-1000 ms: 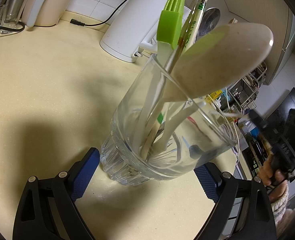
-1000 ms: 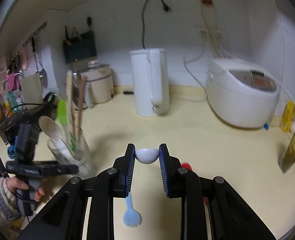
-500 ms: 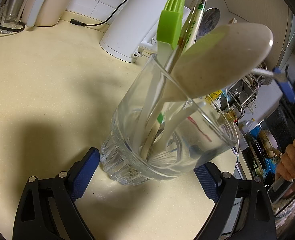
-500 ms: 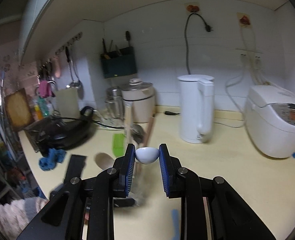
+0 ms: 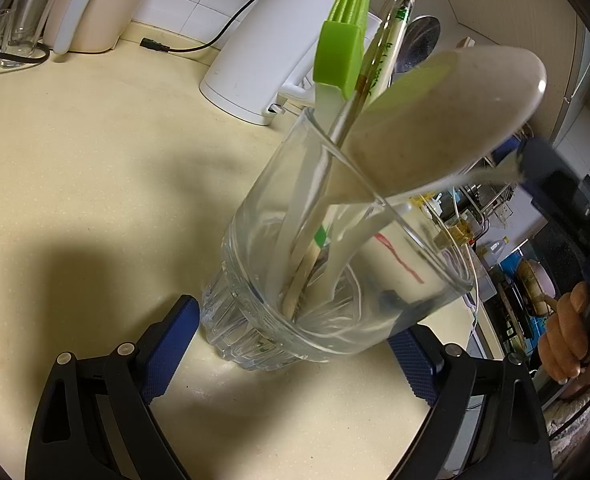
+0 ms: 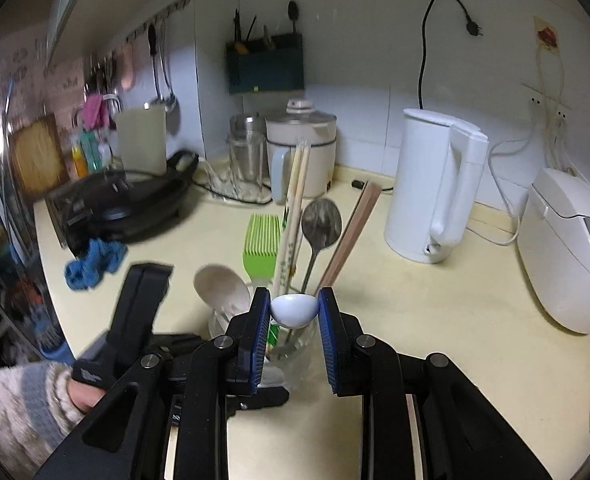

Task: Organize utensils
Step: 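Lift the white spoon and carry it into the held glass, then open the right gripper to release the white spoon in the glass, then move the right gripper back over the counter toward the blue spork, then lower the open right gripper around the blue spork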

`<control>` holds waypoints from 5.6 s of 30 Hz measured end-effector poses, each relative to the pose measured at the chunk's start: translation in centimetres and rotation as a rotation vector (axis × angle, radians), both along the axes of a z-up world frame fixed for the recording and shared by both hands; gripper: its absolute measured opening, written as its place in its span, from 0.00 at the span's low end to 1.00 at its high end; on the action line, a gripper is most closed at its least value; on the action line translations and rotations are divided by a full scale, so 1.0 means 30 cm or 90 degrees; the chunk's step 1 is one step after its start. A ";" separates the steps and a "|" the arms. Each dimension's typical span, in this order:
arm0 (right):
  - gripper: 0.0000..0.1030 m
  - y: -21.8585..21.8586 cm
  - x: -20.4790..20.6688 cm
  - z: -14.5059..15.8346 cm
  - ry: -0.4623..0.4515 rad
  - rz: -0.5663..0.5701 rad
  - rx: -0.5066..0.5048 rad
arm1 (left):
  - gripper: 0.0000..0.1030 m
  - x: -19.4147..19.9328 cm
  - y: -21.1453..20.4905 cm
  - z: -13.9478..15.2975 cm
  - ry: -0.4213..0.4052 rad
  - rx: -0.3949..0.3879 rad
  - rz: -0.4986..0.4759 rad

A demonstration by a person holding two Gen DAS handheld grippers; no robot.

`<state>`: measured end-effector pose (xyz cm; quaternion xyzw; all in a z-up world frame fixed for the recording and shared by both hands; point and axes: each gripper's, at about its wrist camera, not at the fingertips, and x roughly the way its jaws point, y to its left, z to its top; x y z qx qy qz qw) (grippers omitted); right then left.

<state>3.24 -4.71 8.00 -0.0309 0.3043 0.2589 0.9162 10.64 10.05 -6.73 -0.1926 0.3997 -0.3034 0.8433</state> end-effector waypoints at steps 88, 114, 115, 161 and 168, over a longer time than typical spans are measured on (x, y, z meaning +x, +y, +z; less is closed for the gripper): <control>0.25 -0.435 -0.161 -0.481 0.086 -0.282 -0.012 | 0.91 -0.001 0.002 -0.002 0.000 0.000 -0.001; 0.25 -0.750 -0.241 -0.408 0.084 -0.413 0.106 | 0.91 -0.001 0.002 -0.002 0.000 0.000 -0.001; 0.25 -0.773 -0.247 -0.408 0.083 -0.424 0.106 | 0.91 -0.001 0.002 -0.002 0.000 0.000 -0.001; 0.38 -0.325 -0.248 -0.476 0.025 -0.106 0.032 | 0.91 -0.001 0.004 -0.003 0.000 0.000 -0.001; 0.37 -0.294 -0.261 -0.483 -0.006 -0.106 0.001 | 0.91 -0.001 0.003 -0.002 0.000 -0.001 -0.001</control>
